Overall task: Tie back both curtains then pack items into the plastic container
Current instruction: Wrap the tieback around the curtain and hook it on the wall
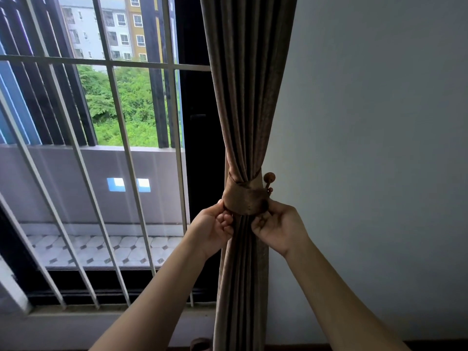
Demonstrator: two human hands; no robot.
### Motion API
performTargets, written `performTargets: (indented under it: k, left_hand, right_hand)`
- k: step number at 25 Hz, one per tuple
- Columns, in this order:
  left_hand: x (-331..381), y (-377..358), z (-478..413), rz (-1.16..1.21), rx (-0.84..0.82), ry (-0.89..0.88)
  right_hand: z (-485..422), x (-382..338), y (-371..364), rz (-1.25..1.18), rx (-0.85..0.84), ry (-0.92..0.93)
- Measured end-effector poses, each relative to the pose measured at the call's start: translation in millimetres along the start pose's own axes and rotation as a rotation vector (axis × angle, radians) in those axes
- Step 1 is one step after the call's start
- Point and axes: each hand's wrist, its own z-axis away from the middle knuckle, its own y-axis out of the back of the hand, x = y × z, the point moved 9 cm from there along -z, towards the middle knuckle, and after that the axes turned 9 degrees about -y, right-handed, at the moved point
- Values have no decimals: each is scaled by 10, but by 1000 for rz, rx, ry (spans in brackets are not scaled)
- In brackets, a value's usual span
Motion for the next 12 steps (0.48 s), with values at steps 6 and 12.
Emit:
performTargets:
  k: [6, 12]
  left_hand:
    - [5, 113, 7, -102, 53, 41]
    - [201, 196, 299, -996, -105, -382]
  right_hand:
    - [29, 50, 102, 35, 49, -27]
    - [100, -108, 240, 1328, 309, 441]
